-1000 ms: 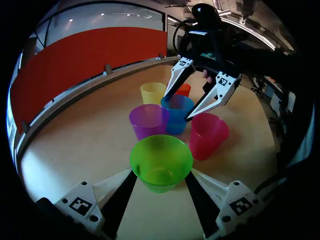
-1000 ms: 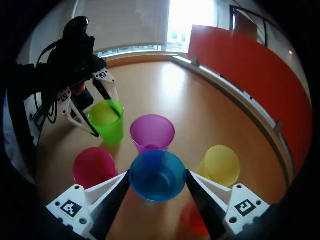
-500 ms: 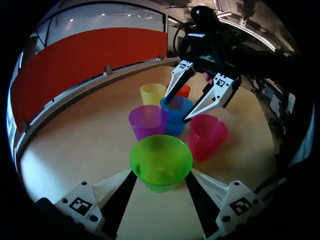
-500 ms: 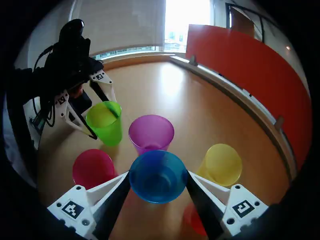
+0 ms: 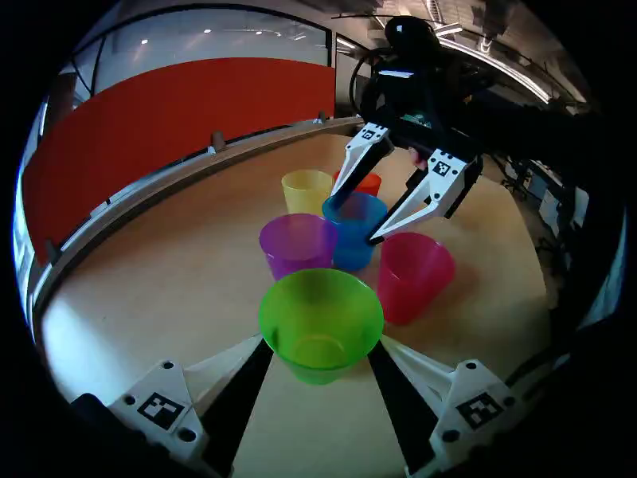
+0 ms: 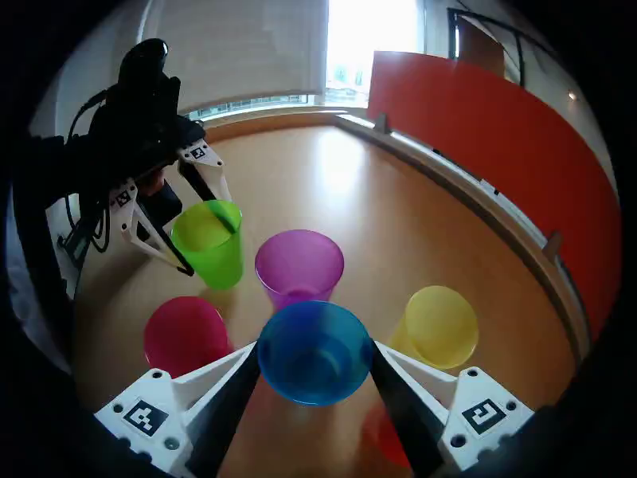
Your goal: Pour water
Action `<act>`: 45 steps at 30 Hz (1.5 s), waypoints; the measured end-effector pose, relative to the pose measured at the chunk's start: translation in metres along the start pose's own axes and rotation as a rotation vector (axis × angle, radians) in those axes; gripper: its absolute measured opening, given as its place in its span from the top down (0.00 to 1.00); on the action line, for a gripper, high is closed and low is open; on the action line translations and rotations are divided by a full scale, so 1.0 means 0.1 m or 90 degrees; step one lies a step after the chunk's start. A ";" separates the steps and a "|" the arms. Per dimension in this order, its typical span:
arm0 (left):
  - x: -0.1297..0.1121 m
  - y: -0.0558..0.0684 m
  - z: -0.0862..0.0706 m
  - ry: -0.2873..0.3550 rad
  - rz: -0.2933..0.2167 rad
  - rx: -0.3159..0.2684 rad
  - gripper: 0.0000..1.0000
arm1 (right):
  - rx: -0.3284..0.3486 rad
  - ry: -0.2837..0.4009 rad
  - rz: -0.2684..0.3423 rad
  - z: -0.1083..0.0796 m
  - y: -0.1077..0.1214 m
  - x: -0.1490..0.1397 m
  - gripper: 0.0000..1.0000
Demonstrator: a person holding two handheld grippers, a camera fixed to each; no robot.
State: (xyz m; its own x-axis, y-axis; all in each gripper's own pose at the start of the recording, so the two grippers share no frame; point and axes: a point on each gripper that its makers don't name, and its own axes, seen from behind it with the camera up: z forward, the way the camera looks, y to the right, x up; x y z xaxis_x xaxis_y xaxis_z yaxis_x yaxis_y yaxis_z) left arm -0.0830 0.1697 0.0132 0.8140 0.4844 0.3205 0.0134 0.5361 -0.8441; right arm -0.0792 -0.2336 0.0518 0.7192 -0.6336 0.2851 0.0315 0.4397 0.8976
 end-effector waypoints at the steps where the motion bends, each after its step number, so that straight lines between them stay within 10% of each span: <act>1: 0.01 0.00 0.00 0.001 -0.001 0.001 0.19 | -0.001 0.003 0.002 0.00 0.01 0.01 0.07; 45: 0.95 0.00 -0.67 0.169 -0.023 0.089 0.19 | -0.079 0.214 0.027 -0.90 -0.09 0.88 0.07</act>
State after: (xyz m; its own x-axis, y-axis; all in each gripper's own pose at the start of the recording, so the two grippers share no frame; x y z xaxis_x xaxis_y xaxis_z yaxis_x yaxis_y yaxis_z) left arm 0.0332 0.1695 0.0146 0.9382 0.2750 0.2100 -0.0197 0.6483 -0.7611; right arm 0.0464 -0.2364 0.0389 0.9094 -0.3769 0.1760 0.0660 0.5485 0.8336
